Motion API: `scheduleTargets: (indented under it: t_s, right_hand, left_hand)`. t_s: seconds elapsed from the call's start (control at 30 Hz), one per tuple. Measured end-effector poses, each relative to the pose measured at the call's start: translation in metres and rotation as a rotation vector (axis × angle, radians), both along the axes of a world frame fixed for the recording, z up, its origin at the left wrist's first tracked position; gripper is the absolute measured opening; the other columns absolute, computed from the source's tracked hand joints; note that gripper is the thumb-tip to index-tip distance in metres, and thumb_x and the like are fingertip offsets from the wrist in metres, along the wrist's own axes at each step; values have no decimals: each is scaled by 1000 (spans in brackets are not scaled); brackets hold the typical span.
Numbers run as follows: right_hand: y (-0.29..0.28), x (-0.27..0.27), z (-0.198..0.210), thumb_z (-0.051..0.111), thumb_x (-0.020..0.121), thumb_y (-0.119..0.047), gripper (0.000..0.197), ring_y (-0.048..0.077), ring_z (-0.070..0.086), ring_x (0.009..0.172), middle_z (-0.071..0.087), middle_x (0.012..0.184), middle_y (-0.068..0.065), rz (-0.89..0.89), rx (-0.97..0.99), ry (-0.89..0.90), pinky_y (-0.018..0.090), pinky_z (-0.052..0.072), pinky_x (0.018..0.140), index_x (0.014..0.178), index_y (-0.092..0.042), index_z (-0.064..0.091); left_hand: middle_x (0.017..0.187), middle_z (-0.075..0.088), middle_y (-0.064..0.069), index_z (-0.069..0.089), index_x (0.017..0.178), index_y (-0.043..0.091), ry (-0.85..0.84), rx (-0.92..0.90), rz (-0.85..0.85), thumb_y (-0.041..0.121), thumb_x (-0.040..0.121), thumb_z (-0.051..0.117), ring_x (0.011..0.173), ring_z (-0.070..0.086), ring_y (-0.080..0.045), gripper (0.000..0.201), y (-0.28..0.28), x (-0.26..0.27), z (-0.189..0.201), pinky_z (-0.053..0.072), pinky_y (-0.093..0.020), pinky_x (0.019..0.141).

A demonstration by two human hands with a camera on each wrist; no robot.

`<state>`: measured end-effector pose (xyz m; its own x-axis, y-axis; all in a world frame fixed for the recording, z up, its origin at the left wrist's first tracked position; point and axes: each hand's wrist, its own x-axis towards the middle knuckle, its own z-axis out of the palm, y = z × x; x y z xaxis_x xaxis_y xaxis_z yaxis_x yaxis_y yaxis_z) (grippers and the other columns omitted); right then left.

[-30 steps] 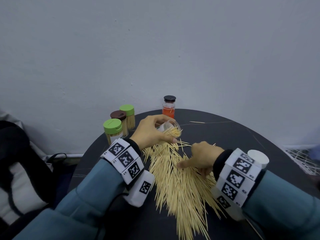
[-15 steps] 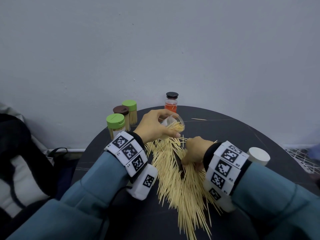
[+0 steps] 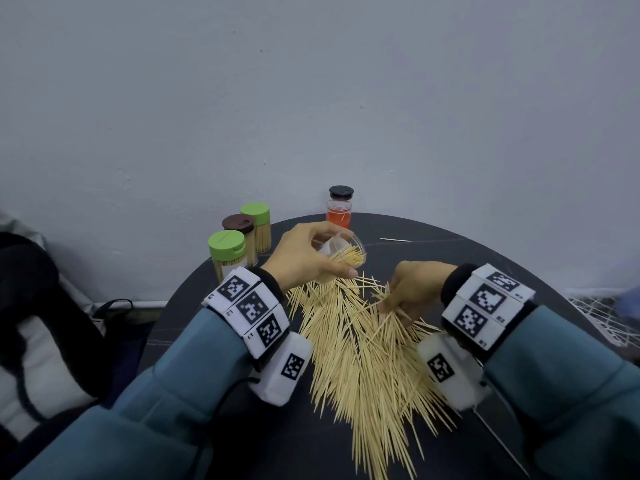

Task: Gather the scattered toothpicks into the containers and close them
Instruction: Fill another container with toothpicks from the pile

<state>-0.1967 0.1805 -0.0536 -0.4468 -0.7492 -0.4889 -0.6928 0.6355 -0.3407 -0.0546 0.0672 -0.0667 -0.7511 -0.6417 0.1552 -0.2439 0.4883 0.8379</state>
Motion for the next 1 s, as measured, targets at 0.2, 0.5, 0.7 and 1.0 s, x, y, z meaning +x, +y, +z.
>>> scheduleTargets:
  t_s: [0.2,0.5,0.7,1.0]
  right_hand:
    - [4,-16,-1,64,87,-15,19,8,60,42,62,67,7,-118,-142,-251,13,44,40,75,-1,59]
    - [9,-38,-2,59,89,-9,17,13,58,59,58,79,12,-180,-432,-478,15,50,49,96,6,60]
    - [6,-47,10,59,88,-7,19,8,63,57,61,82,12,-211,-722,-532,18,54,54,100,8,57]
    - [0,-28,27,58,89,-7,8,8,65,62,66,77,8,-200,-1100,-547,19,54,55,92,-1,61]
  left_hand:
    - [111,67,7,67,109,30,-8,-4,-12,23,59,89,107,58,-12,55,-1,0,-2,45,-29,92]
    - [108,67,10,66,107,33,-24,17,-1,23,58,88,105,58,-7,55,-3,0,-5,44,-23,85]
    - [106,68,10,67,106,32,-42,14,15,21,58,89,100,58,-4,54,-3,0,-7,43,-18,80]
    - [105,68,10,68,107,30,-90,-11,3,22,58,90,102,59,-8,54,-2,0,-9,45,-25,86]
